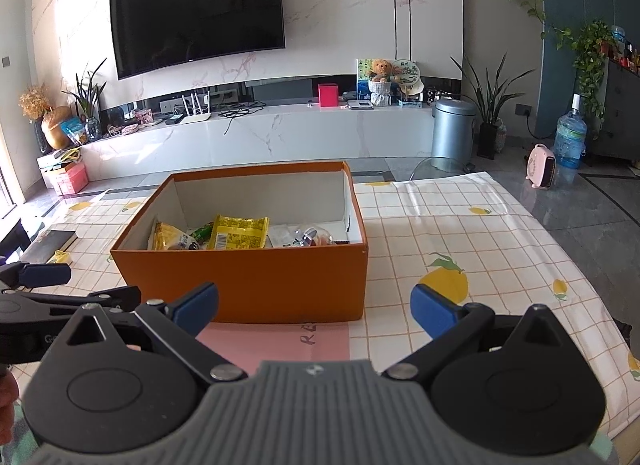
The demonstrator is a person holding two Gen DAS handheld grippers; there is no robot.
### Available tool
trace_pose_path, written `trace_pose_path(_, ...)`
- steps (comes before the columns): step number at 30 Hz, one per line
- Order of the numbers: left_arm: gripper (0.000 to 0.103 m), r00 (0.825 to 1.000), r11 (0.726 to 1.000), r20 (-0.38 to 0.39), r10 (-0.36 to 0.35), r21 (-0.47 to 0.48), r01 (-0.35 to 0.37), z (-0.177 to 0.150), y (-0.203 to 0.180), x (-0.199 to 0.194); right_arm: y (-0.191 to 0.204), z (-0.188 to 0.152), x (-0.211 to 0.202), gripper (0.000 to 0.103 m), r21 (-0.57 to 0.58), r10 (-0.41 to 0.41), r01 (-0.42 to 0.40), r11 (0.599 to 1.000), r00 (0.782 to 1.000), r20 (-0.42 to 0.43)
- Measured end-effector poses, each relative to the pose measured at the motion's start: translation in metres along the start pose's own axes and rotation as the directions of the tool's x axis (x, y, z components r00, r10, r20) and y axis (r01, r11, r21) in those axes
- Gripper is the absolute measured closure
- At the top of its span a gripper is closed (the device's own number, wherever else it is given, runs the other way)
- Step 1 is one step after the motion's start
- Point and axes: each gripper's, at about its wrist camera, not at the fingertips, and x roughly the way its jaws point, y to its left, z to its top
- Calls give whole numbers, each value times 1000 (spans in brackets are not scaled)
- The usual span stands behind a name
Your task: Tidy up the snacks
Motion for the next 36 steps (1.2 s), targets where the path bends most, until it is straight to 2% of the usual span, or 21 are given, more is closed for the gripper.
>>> trace_pose_path(36,5,1000,1000,4,-1,-6,1,3,4,-4,5,0,2,4,-20,-17,17,1000,1000,-14)
